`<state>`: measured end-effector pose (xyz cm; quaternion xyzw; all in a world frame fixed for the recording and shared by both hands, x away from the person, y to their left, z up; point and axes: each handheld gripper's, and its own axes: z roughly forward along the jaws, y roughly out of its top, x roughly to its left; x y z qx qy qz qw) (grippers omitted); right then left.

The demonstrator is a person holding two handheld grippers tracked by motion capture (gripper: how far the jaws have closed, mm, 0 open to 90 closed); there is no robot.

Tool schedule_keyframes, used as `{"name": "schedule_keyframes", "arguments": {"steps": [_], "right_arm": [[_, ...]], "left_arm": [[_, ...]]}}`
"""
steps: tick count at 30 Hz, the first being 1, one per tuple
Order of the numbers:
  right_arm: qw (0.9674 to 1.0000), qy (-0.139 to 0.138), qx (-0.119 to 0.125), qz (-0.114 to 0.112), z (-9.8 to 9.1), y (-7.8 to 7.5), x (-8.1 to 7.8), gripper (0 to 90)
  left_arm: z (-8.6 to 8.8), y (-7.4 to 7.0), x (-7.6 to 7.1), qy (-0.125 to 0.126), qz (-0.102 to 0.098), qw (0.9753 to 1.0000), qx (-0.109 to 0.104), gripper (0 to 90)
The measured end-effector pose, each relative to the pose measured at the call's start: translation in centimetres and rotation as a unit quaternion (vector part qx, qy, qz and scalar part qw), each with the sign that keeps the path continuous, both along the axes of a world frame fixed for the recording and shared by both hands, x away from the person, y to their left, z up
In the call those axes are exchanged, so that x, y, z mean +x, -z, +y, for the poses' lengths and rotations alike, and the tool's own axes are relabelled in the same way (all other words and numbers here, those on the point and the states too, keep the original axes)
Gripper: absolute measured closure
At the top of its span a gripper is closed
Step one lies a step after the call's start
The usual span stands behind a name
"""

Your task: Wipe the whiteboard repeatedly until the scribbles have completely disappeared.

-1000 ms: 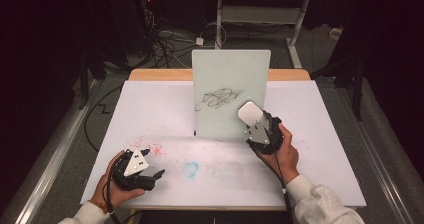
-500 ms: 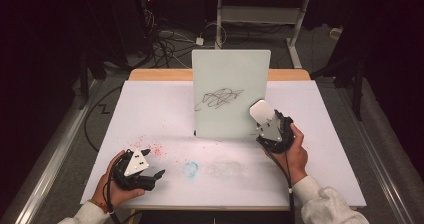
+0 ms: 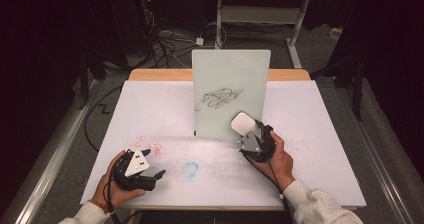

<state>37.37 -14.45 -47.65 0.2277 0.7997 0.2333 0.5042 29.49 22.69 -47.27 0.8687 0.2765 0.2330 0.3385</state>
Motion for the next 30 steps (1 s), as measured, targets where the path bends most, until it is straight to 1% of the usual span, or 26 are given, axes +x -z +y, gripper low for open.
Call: {"name": "schedule_keyframes", "arguments": {"steps": [1,2,3,4,6,9,10,11,12,14,16,17,20,21,22,23,24,25,26,27,28,30], "right_arm": [[1.0000,0.003,0.006,0.001,0.2,-0.2,0.0,31.2],[1.0000,-0.001,0.004,-0.004,0.5,-0.6,0.1,31.2],[0.9999,-0.002,0.005,-0.015,0.6,-1.0,0.3,31.2],[0.9996,0.004,0.017,-0.023,0.8,-1.6,0.5,31.2],[0.9986,0.009,0.042,-0.030,0.8,-2.8,1.0,31.1],[0.9954,0.021,0.079,-0.050,1.0,-4.3,1.6,31.2],[0.9940,0.026,0.092,-0.053,1.0,-4.8,1.8,31.2],[0.9929,0.030,0.103,-0.052,1.0,-5.4,2.0,31.2],[0.9912,0.034,0.114,-0.058,1.1,-5.9,2.3,31.2],[0.9892,0.042,0.124,-0.066,1.2,-6.6,2.5,31.2],[0.9878,0.048,0.131,-0.069,1.5,-6.8,2.7,31.2],[0.9874,0.051,0.132,-0.071,1.8,-6.8,2.7,31.2],[0.9890,0.041,0.125,-0.066,2.7,-6.1,2.4,31.1],[0.9906,0.035,0.117,-0.061,3.1,-5.7,2.2,31.1],[0.9921,0.027,0.108,-0.058,3.6,-5.1,2.0,31.1],[0.9937,0.019,0.097,-0.052,4.1,-4.5,1.8,31.1],[0.9951,0.010,0.086,-0.046,4.6,-3.9,1.6,31.1],[0.9962,0.002,0.076,-0.041,5.1,-3.4,1.4,31.1],[0.9972,-0.005,0.066,-0.034,5.5,-2.9,1.1,31.1],[0.9979,-0.014,0.056,-0.030,5.9,-2.5,1.0,31.1],[0.9982,-0.019,0.051,-0.026,6.2,-2.1,0.9,31.1],[0.9983,-0.026,0.048,-0.021,6.5,-1.8,0.8,31.2]], "left_arm": [[0.0,0.0,0.0,0.001,0.000,1.0000,0.002,17.9],[0.0,0.0,0.1,0.001,0.000,1.0000,0.002,17.9],[0.0,0.0,0.1,0.000,0.000,1.0000,0.003,17.9],[0.0,0.0,0.1,0.000,0.000,1.0000,0.002,17.9],[0.0,0.0,0.1,0.000,0.000,1.0000,0.000,17.9],[0.0,0.0,0.1,0.000,0.000,1.0000,0.000,17.9],[0.0,0.0,0.1,0.000,0.000,1.0000,0.001,17.9],[0.1,0.0,0.1,0.000,0.000,1.0000,0.000,17.9],[0.1,0.0,0.1,0.000,0.000,1.0000,0.000,17.9],[0.1,0.0,0.1,-0.001,0.000,1.0000,-0.001,17.9],[0.1,-0.1,0.0,-0.001,-0.001,1.0000,-0.001,17.9],[0.1,-0.1,0.0,-0.001,-0.001,1.0000,-0.002,17.9],[0.1,0.0,0.0,0.000,0.001,1.0000,0.000,17.9],[0.1,0.0,0.0,-0.002,0.006,1.0000,-0.002,17.9],[0.1,0.0,0.0,-0.001,0.001,1.0000,-0.001,17.9],[0.1,0.0,0.0,-0.003,0.005,1.0000,-0.004,17.9],[0.1,-0.1,0.0,-0.001,0.000,1.0000,-0.002,17.9],[0.1,0.0,0.0,-0.003,0.005,1.0000,-0.004,17.9],[0.1,0.0,0.0,-0.003,0.006,1.0000,-0.003,17.9],[0.1,-0.1,0.0,-0.001,0.000,1.0000,-0.001,17.9],[0.1,0.0,0.0,-0.001,0.000,1.0000,0.000,17.9],[0.1,-0.1,0.0,-0.002,0.000,1.0000,-0.002,17.9]]}}
